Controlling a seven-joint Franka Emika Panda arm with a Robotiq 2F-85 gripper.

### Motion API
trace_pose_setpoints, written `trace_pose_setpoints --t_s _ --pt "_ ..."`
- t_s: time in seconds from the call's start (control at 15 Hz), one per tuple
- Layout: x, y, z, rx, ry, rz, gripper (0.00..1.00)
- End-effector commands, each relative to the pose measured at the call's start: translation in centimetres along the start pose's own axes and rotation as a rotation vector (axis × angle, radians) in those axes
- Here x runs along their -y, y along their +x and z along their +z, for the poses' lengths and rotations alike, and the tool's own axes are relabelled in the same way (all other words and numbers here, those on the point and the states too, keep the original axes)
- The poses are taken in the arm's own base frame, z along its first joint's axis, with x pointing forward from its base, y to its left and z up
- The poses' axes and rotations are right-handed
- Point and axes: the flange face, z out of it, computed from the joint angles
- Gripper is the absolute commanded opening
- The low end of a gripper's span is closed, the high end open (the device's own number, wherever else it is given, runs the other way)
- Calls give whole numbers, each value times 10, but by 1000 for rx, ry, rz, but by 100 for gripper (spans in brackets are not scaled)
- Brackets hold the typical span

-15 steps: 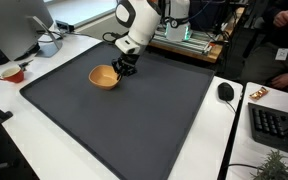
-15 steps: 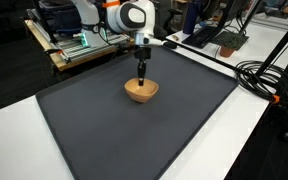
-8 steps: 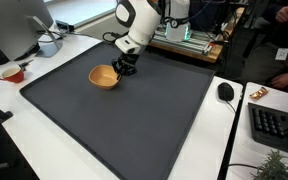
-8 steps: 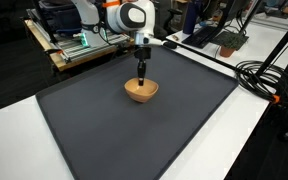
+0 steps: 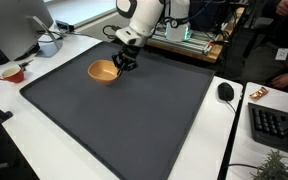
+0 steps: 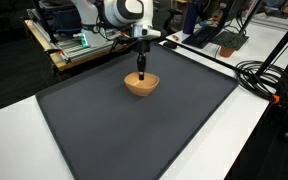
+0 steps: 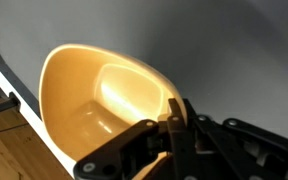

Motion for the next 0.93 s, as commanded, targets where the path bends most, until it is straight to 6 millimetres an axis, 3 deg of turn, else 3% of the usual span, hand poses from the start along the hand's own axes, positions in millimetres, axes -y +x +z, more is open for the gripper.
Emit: trace_pose_setpoints --t_s 0.0,0.13,0.2,0.27,0.87 --pt "-6 -11 -22 -44 34 -9 1" --pt "-9 -14 -29 -57 48 -4 1" --pt "-5 -5 -16 -41 29 -3 1" --pt "-5 -5 -18 -44 30 -4 5" --pt "-3 -5 -16 -41 34 -7 5"
